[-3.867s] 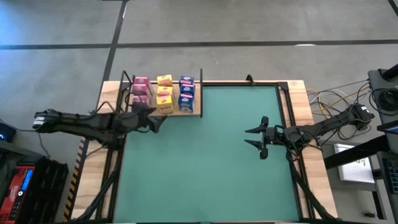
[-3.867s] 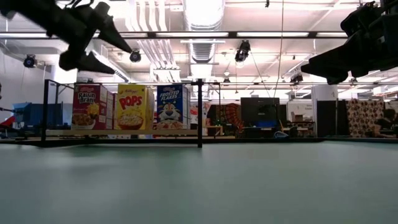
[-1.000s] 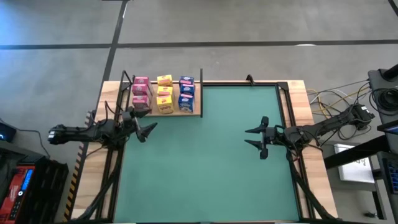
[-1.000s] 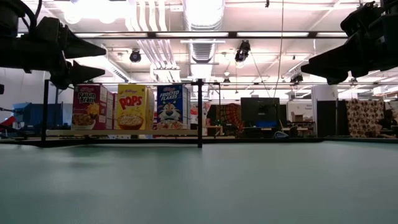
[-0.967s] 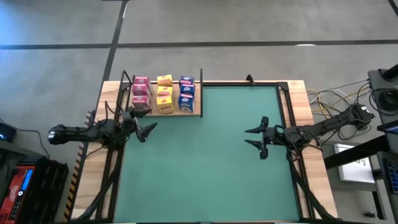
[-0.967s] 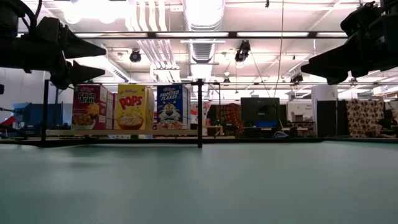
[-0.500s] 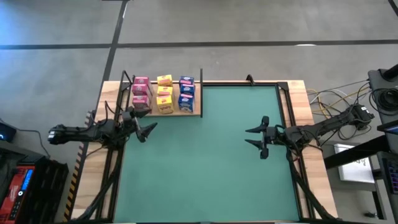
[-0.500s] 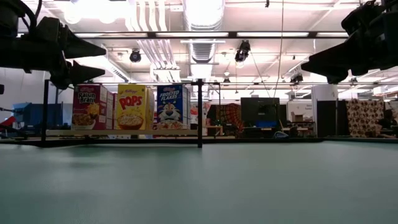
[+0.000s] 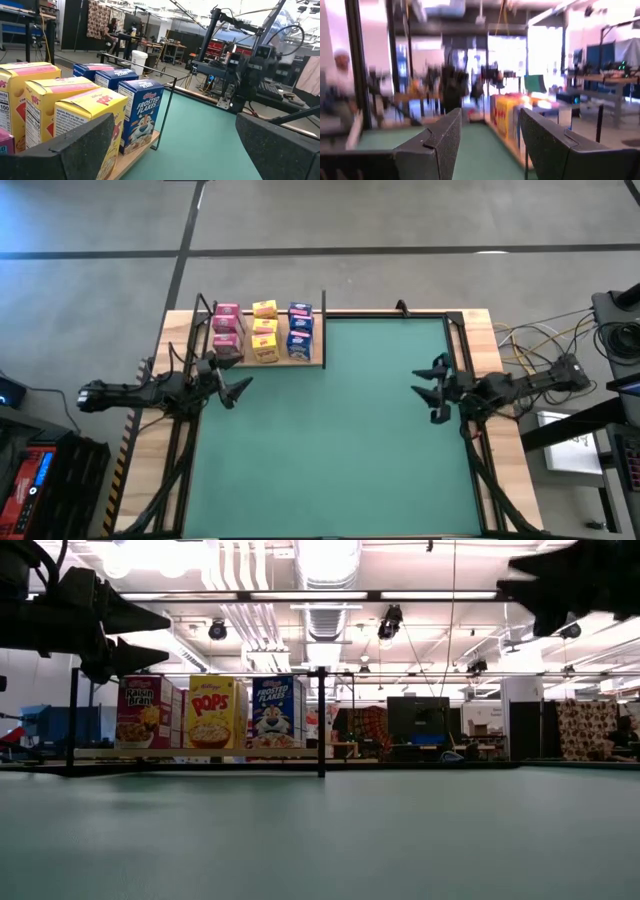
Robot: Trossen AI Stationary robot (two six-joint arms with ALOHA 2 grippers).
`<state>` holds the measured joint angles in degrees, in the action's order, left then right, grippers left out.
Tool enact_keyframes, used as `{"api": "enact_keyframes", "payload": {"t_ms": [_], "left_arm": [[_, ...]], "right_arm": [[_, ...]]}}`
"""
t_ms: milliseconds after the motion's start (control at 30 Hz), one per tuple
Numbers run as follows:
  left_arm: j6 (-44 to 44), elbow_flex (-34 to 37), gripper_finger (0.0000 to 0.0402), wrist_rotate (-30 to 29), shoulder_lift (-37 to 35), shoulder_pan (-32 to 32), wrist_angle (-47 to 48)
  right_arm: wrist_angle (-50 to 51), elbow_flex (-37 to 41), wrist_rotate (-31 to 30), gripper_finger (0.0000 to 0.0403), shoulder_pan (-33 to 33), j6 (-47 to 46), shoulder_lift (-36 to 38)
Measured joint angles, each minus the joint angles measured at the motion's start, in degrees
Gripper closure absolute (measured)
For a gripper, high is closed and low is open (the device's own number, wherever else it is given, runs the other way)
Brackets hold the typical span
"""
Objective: Stack cereal on shelf
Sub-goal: Return to Home Position
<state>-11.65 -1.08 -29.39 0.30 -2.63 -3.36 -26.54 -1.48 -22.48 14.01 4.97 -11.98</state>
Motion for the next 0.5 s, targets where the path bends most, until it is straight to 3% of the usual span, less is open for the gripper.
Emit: {"api": "enact_keyframes", "payload": {"t_ms": [500], "left_arm": [[0.0, 0.0, 0.0002, 0.0, 0.0, 0.0, 0.0]], "right_arm": [[-2.5, 0.0, 0.0, 0.0211, -2.4, -3.5, 5.5]]}}
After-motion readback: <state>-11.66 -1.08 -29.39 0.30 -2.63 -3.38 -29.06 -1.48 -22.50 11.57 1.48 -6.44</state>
